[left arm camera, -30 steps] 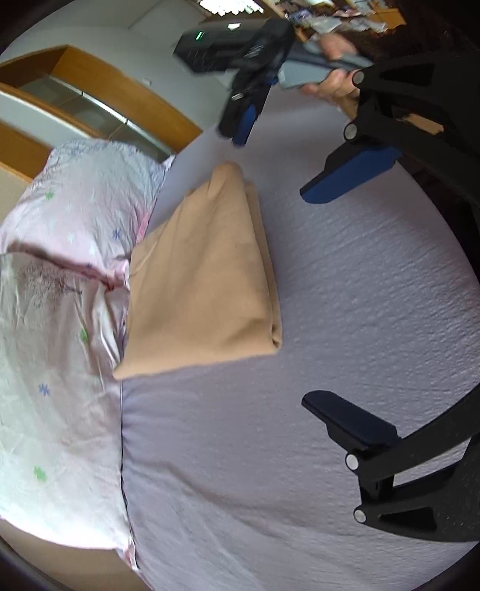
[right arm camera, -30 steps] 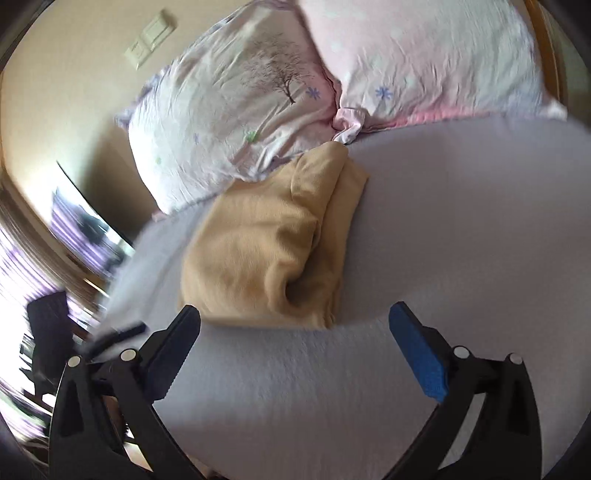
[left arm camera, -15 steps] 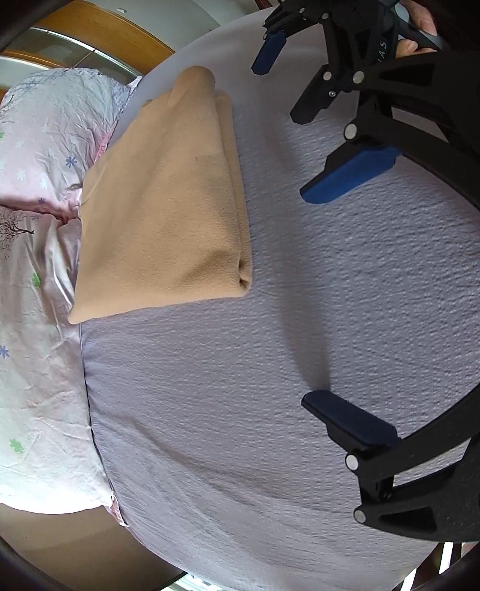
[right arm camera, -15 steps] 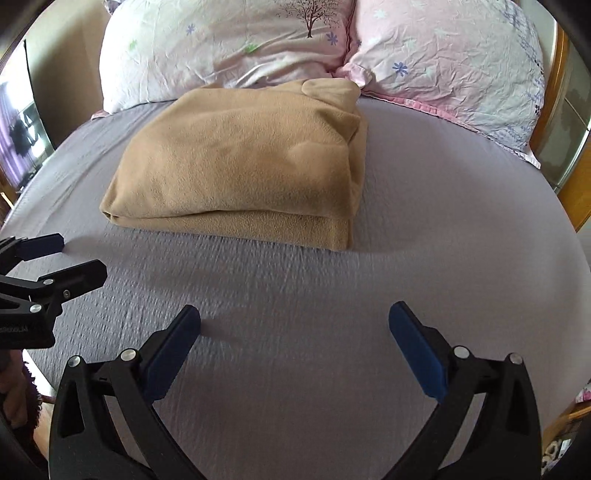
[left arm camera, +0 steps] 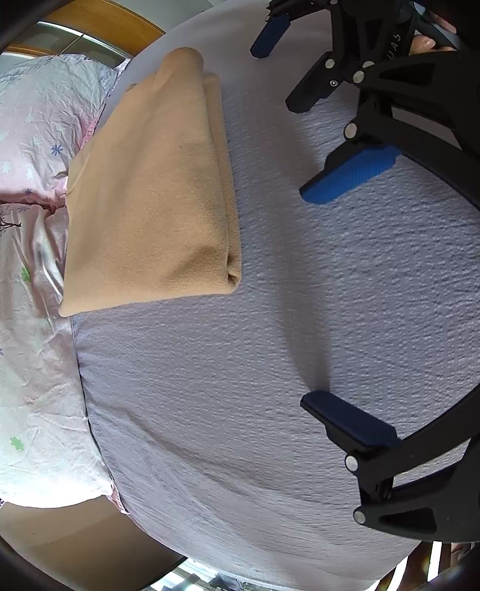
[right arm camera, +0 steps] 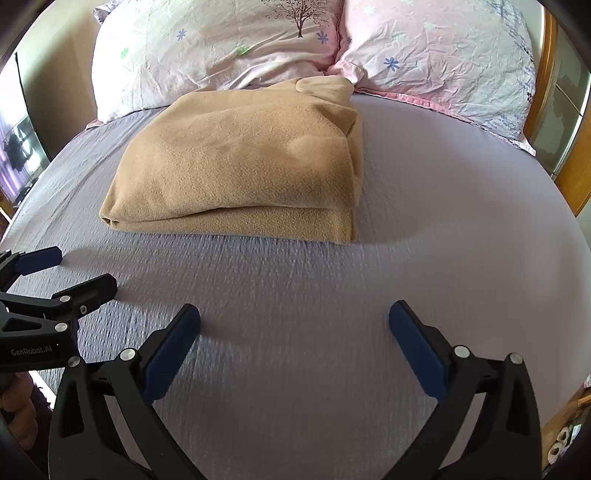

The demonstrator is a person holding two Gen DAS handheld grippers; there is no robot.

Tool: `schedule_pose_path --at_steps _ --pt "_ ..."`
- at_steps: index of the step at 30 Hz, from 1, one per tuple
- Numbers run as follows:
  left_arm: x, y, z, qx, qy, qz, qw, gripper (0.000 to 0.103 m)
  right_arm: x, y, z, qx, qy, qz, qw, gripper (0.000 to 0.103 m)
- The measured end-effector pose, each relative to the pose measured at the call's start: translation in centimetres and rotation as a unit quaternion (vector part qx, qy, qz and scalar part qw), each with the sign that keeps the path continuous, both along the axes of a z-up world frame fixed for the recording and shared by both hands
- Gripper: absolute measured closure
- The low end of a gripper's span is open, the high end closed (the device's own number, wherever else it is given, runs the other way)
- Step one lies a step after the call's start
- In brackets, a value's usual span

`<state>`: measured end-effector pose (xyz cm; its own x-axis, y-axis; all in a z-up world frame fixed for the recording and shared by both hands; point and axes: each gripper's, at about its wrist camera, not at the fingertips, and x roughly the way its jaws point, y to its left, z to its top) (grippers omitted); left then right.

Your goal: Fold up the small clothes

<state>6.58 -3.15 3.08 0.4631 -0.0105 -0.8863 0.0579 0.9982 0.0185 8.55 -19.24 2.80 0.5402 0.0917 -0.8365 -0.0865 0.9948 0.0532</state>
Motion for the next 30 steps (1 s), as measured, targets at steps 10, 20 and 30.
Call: schedule_pose_path --at_steps 10,20,30 --pt "0.11 -0.04 -0.2 0.001 -0.005 0.008 1.0 0.002 0.18 0.03 0.02 -0.002 0.0 -0.016 1.0 0.001" --pt "0.16 0.0 -0.19 0.001 -0.003 0.008 1.0 0.002 0.19 -0.06 -0.01 -0.001 0.0 -0.017 1.0 0.001" --pt "0.18 0.06 -0.2 0.001 -0.002 0.008 1.0 0.002 0.21 -0.15 -0.03 -0.001 0.0 -0.016 1.0 0.001"
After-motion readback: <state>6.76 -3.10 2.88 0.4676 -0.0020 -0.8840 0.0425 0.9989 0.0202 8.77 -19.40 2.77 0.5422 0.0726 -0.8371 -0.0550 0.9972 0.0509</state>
